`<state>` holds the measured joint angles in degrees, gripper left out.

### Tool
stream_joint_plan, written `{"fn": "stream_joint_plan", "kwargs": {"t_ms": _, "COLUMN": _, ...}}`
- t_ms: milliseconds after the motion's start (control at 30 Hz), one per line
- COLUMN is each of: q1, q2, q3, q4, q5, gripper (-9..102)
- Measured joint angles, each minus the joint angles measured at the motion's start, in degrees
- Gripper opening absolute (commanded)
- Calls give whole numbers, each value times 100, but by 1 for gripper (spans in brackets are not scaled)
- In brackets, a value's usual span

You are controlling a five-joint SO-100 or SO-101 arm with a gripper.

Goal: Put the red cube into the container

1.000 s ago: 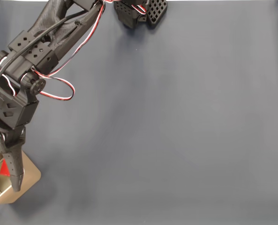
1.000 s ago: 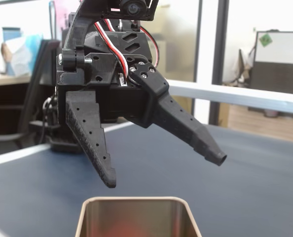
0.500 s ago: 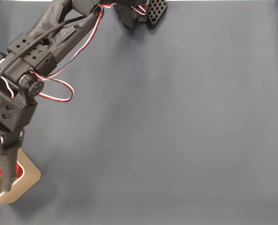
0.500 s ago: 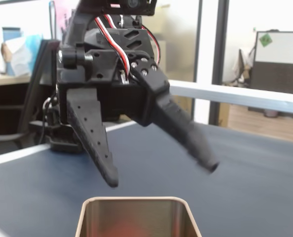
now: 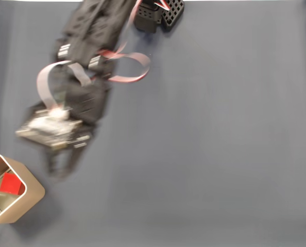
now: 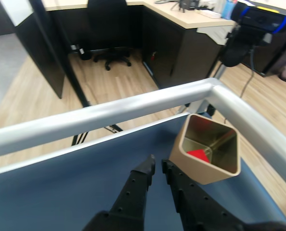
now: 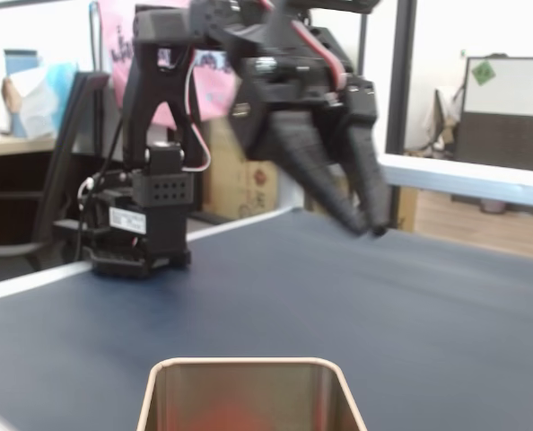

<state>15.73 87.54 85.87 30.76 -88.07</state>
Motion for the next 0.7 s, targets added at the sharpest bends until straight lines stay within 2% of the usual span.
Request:
{"fn": "stream_joint_plan", "kwargs": {"t_ms": 300, "q1": -1538, "q2": 2927, "q3": 3718, "q4": -589, "q5": -9, "gripper": 0}}
{"fn": "stream_joint_plan", "kwargs": {"t_ms": 700, "q1": -1767, "q2": 6513, "q3": 7857, "q4": -642, "q5": -255, "gripper": 0}}
